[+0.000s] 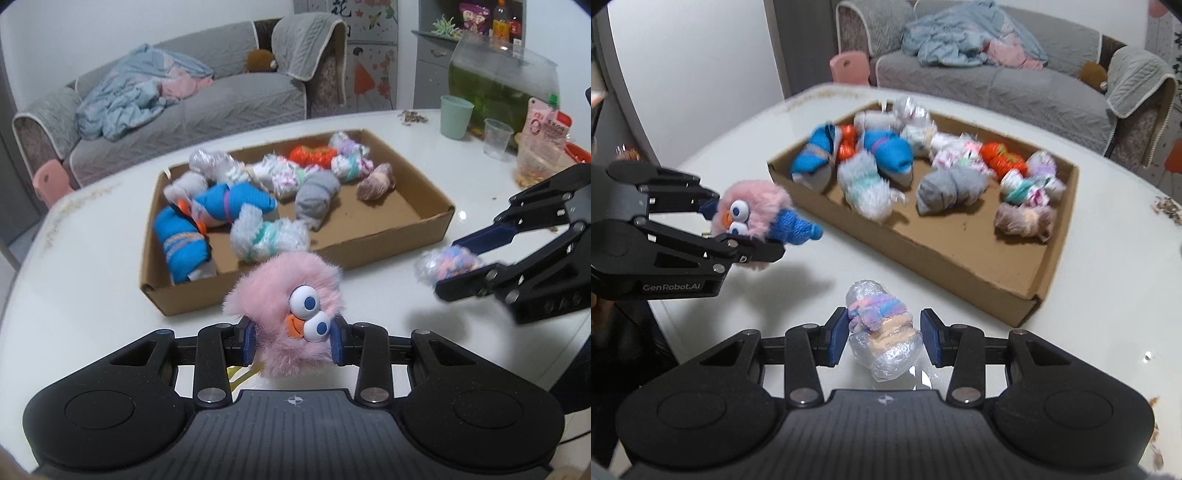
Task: Organize objects
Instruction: 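Carry both items into the tray and open both tools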
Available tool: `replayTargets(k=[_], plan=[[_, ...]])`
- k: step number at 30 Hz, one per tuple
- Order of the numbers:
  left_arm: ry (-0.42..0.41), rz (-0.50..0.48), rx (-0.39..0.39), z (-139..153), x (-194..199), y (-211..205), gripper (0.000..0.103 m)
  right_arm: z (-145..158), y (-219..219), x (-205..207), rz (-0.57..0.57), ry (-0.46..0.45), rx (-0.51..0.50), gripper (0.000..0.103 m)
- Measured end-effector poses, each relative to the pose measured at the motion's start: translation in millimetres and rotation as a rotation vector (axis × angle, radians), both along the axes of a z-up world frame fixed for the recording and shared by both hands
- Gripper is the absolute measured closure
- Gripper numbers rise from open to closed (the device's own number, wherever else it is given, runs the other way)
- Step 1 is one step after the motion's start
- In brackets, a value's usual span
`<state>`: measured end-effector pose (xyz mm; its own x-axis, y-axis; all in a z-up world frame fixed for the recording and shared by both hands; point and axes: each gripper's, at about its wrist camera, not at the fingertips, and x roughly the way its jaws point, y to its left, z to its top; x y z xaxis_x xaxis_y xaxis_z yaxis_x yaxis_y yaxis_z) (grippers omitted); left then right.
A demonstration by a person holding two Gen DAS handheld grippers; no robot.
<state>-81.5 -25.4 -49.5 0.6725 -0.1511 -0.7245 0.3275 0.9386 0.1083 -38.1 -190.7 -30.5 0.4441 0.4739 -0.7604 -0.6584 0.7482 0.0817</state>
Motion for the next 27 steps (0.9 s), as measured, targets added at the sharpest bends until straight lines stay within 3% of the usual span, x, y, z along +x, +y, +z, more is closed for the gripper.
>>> replayTargets(k=[13, 20, 27], plan=[[-0.160, -0.041, 0.014, 89, -13, 10, 0.059, 76, -73, 22, -0.163, -0.158, 0.177, 0.064], [-0.201, -0.071, -0.038, 112, 36, -16, 0.059, 91, -78, 69, -0.159, -0.214, 0.182, 0.064], [-0.225, -0.123, -0.056, 125, 83, -48, 0.059, 100, -82, 107, -0.168, -0.233, 0.276, 0.064]])
